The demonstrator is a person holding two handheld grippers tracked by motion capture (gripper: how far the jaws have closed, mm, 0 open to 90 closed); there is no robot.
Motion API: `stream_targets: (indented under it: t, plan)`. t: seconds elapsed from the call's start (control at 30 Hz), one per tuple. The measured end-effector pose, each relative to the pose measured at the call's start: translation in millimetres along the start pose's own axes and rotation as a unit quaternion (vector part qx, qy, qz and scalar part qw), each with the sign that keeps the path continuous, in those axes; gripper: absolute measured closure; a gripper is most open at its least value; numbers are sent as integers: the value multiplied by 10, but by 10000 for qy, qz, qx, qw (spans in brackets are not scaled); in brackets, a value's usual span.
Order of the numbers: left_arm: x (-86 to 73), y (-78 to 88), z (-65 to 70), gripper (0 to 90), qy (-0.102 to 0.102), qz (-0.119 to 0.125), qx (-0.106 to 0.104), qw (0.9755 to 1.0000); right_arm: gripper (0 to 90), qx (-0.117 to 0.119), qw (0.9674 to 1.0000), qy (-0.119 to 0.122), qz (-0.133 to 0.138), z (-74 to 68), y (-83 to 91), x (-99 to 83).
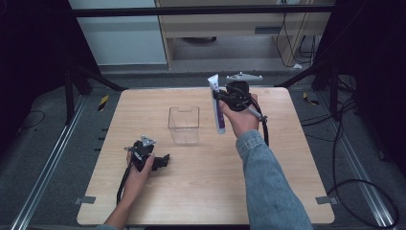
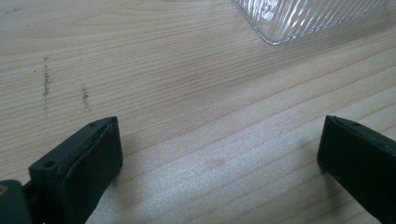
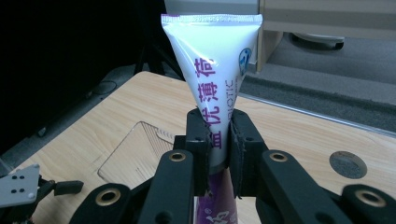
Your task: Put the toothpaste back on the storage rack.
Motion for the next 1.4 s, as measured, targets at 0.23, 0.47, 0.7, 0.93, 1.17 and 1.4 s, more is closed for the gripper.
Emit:
stream_targets:
  t: [0.23, 0.47, 0.7, 0.93, 1.17, 1.4]
  plan:
    - [5, -4, -1, 0, 0, -3, 8, 10000, 798, -16, 9999, 35, 126, -59, -39, 91]
    - [11, -8, 0, 0, 3, 0, 11, 10000, 798, -11, 9995, 51, 318, -167, -78, 215]
    - [14, -11, 3, 0, 20, 10, 13, 10000, 798, 46, 9992, 83, 393, -266, -163, 333]
    - [14, -11, 1, 0, 13, 8, 18, 10000, 798, 52, 9987, 107, 501, -341, -245, 422]
    - [15, -11, 2, 0, 17, 8, 14, 10000, 798, 75, 9981, 81, 614, -405, -278, 516]
    - [14, -11, 4, 0, 25, 4, 12, 10000, 798, 85, 9974, 82, 707, -479, -325, 595]
Point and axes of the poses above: each handheld gripper's, and its own axes: y roughly backward along the jaws, x roughly out of its top, z roughly to its right, the point moved 10 cm from there along -y, roughly forward along the jaws, and after that the axes turned 7 degrees about -z, right-handed, at the moved point
